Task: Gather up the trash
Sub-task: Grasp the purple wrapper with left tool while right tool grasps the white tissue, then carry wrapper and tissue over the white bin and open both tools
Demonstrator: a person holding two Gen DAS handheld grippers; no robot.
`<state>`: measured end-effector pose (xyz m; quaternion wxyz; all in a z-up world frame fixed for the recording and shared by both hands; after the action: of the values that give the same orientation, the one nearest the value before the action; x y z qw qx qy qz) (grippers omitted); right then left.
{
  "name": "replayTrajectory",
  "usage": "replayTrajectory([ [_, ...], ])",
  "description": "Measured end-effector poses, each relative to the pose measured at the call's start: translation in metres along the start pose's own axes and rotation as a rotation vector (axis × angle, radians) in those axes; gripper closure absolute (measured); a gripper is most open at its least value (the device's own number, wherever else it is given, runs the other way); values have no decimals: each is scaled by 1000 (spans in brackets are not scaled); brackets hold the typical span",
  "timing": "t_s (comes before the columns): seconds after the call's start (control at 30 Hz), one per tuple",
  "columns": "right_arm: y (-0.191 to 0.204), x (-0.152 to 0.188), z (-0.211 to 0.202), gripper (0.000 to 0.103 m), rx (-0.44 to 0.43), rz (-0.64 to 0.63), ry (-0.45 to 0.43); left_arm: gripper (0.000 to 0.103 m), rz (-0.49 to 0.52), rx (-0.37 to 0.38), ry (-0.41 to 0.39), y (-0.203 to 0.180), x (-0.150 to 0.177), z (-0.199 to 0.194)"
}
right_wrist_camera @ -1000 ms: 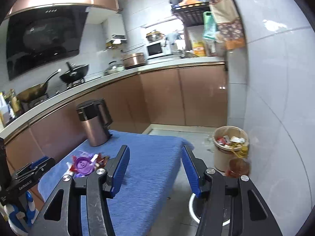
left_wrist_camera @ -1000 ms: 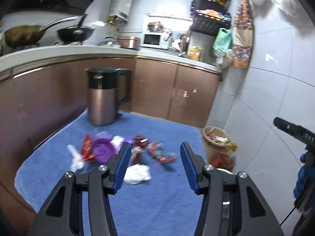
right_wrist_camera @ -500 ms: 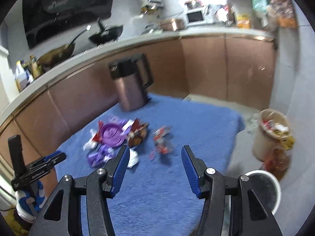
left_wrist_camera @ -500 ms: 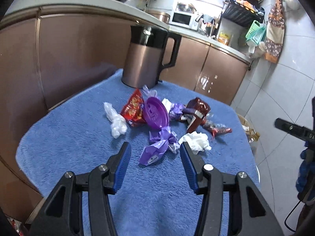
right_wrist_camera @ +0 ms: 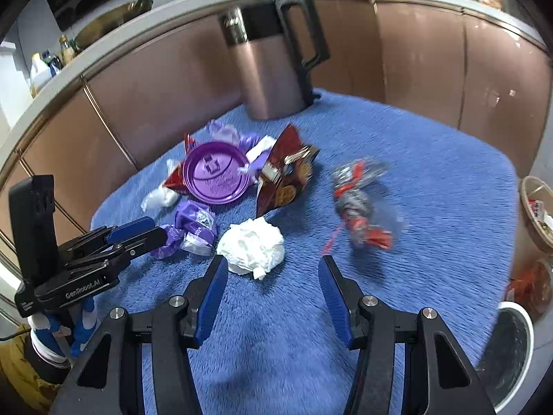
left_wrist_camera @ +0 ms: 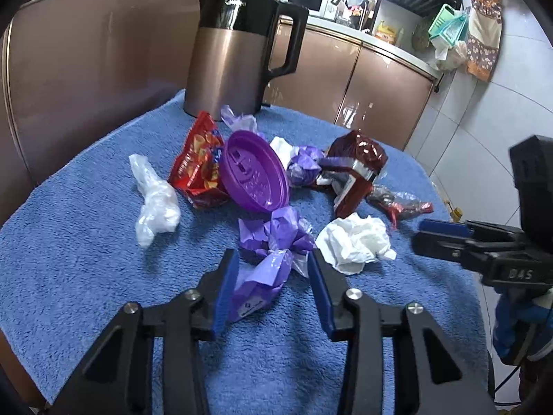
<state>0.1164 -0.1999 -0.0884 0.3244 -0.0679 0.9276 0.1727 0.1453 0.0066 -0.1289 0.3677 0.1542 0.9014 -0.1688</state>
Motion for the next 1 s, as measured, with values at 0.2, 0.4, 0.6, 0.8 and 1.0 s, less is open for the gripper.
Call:
replayTrajectory([
  [0.2, -1, -6, 30, 52, -21, 7, 38, 72, 7, 2, 33, -1, 5, 11],
  [0.4, 3, -7, 46, 63, -44, 1, 71, 82, 12, 18, 36, -7, 11, 6],
  [0.6, 10, -2, 46, 83, -69, -18, 81, 85, -16, 36, 30, -11, 18, -6],
  [0.8, 21, 3, 21, 84, -77, -37, 43, 86, -43, 31, 2, -14, 18, -26],
  [1.0, 29, 11, -21, 84, -77, -49, -18, 86, -31, 15, -37, -23, 15, -53],
])
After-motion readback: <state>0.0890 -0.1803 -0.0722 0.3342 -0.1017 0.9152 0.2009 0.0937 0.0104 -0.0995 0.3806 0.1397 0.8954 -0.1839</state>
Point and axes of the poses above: each gripper's, at about its wrist camera, not at the fingertips, and z roughly the way its jaws point, y to its left, x to its underside, the point moved 3 cm from there along z, roughly the way its jaws point, and after that the axes turned 1 degree about z, right-handed, at the moved point
